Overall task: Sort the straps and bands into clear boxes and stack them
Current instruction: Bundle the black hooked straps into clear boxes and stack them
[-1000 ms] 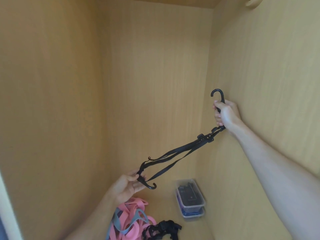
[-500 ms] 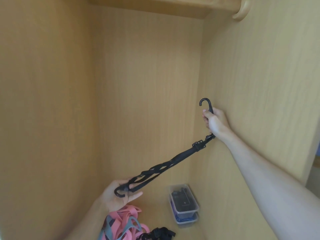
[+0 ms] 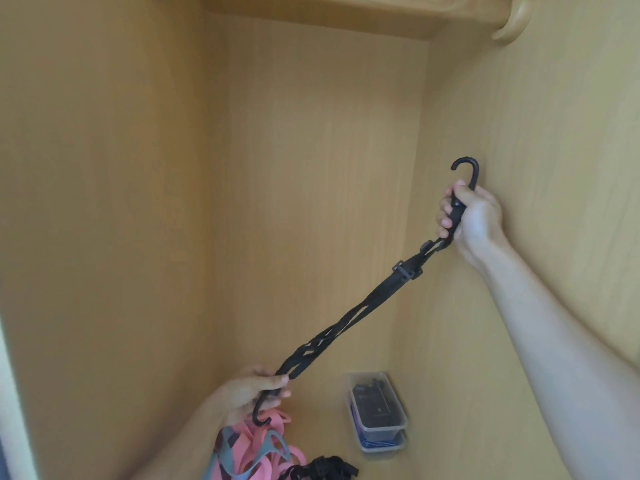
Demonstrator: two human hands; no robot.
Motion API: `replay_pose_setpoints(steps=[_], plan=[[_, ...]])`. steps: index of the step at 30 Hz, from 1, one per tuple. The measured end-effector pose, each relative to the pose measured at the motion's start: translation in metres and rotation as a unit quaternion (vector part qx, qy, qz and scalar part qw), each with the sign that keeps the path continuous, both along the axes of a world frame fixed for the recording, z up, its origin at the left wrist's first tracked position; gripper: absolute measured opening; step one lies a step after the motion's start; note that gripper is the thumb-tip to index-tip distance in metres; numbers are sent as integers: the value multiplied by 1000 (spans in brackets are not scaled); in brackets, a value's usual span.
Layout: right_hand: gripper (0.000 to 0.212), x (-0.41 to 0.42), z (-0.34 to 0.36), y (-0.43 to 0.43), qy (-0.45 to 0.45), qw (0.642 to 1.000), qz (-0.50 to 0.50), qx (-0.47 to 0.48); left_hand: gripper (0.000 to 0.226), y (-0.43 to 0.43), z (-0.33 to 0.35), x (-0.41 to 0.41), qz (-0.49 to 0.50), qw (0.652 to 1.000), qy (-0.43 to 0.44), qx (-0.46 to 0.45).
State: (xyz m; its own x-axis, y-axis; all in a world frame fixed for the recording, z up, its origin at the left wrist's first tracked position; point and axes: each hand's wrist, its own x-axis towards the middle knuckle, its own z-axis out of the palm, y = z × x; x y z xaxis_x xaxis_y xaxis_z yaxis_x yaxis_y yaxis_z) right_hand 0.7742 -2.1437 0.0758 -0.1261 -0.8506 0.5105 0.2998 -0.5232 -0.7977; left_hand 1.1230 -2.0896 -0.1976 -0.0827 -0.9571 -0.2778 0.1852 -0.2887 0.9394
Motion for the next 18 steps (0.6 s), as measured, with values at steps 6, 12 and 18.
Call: replay_pose_setpoints(steps=[6, 12, 18], plan=[[27, 6, -2, 4, -24, 999, 16, 34, 15, -7, -5, -1, 46, 992, -115, -39], [26, 1, 2, 9, -8, 999, -28, 35, 39, -12, -14, 6, 108, 993, -48, 15], [21, 5, 0, 15, 20, 999, -37, -13, 39, -13, -18, 15, 160, 983, -81, 44]])
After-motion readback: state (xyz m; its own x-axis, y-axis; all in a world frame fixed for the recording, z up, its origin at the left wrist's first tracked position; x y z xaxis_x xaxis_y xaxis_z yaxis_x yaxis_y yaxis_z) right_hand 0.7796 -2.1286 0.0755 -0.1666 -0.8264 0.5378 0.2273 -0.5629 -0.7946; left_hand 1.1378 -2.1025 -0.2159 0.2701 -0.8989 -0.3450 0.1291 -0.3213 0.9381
